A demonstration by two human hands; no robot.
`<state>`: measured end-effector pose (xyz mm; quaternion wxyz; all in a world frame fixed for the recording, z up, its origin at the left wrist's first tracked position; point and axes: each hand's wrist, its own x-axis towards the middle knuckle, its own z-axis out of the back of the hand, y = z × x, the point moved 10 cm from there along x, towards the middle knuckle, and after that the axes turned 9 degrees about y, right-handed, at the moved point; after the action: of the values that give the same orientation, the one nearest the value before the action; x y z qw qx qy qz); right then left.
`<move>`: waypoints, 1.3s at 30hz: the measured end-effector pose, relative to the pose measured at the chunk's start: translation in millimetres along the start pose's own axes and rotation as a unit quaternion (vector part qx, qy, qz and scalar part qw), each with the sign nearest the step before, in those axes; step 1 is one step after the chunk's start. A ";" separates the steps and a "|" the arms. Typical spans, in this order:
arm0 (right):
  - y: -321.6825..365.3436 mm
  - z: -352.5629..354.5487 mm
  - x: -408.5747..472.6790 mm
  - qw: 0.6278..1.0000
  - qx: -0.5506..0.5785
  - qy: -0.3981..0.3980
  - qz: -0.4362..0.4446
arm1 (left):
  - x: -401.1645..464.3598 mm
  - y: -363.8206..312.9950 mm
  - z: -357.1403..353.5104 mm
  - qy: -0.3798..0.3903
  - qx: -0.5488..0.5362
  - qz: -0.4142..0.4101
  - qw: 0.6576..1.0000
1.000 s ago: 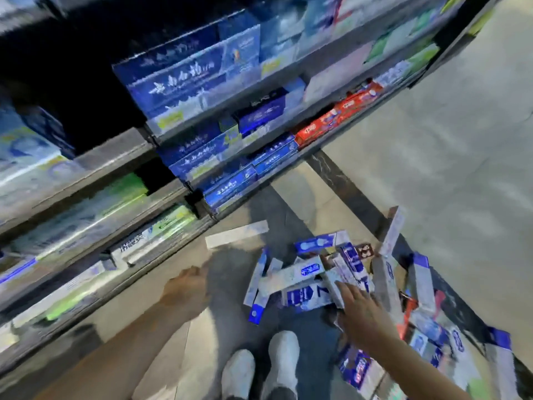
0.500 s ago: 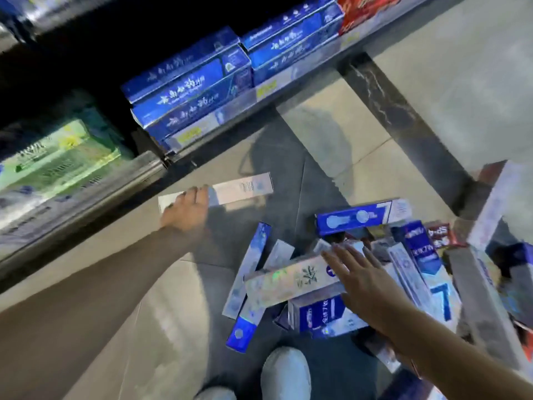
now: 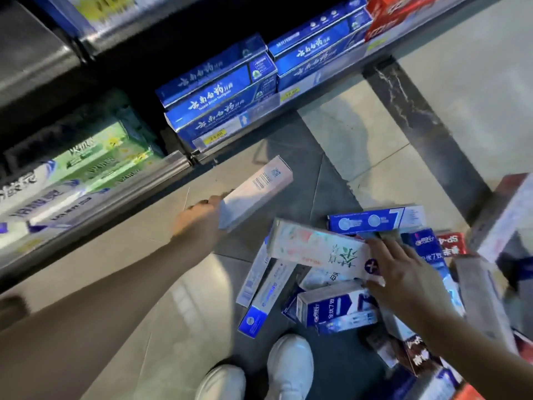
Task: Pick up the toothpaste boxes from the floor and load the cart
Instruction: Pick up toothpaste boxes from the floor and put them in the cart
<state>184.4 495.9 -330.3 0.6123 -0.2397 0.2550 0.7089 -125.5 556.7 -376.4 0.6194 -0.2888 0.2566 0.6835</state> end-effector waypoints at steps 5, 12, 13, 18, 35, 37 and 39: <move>-4.2 109.2 -79.6 0.991 0.093 -0.042 -0.089 | -114.0 -11.1 75.2 0.030 -0.114 -0.007 0.993; 9.8 245.8 -231.4 0.979 0.154 -0.026 -0.134 | -302.3 -13.4 187.7 0.085 -0.267 0.023 0.960; 15.2 261.3 -255.5 0.978 0.159 -0.018 -0.133 | -327.9 -12.4 203.3 0.083 -0.287 0.022 0.954; 43.8 323.5 -387.8 0.956 0.216 -0.076 -0.181 | -435.4 -5.8 274.5 0.034 -0.315 -0.023 0.948; 107.2 352.0 -656.1 0.923 0.276 -0.204 -0.172 | -700.3 25.7 298.3 -0.076 -0.319 -0.142 0.934; 115.6 343.8 -679.2 0.928 0.269 -0.201 -0.158 | -729.5 36.0 279.7 -0.071 -0.346 -0.137 0.925; 125.7 329.5 -695.1 0.934 0.270 -0.186 -0.142 | -758.1 48.0 259.8 -0.078 -0.368 -0.130 0.917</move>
<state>144.8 178.1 380.2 0.7850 0.0374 0.2817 0.5505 -143.2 206.4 345.7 0.5706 -0.4730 -0.1025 0.6635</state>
